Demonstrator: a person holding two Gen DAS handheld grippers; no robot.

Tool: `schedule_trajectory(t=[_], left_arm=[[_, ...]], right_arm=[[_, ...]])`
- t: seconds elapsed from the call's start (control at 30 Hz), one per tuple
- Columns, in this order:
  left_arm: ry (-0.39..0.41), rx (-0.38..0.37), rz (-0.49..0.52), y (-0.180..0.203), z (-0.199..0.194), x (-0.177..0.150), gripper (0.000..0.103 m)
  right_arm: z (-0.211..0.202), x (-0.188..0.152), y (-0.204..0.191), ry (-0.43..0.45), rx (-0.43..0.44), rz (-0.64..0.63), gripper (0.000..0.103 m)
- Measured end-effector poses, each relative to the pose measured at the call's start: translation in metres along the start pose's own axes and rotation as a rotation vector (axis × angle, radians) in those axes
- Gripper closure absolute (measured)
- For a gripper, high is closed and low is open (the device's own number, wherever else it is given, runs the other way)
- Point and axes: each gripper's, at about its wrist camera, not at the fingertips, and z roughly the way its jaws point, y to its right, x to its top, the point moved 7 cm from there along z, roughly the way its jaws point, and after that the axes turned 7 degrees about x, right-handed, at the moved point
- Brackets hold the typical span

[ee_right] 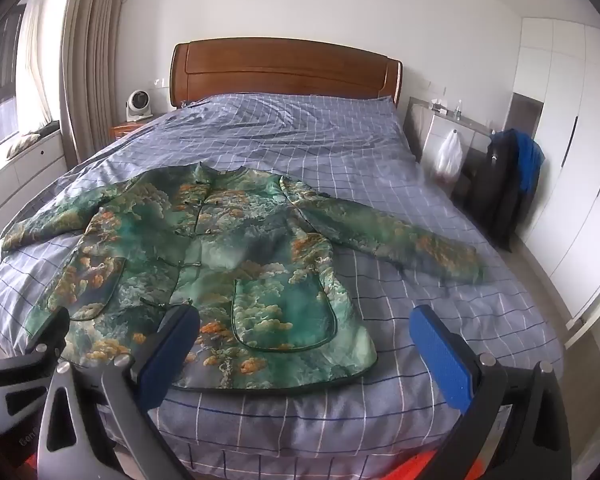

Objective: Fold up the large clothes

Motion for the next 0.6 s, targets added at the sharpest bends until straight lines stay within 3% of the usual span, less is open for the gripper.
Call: schedule_trajectory(t=[0.6], left_arm=[[0.007,-0.011,0.022,0.0034,0.0029,-0.0033,0.0]], right_arm=[[0.003,-0.0023,-0.0071,-0.01,0.004,-0.008,0.0]])
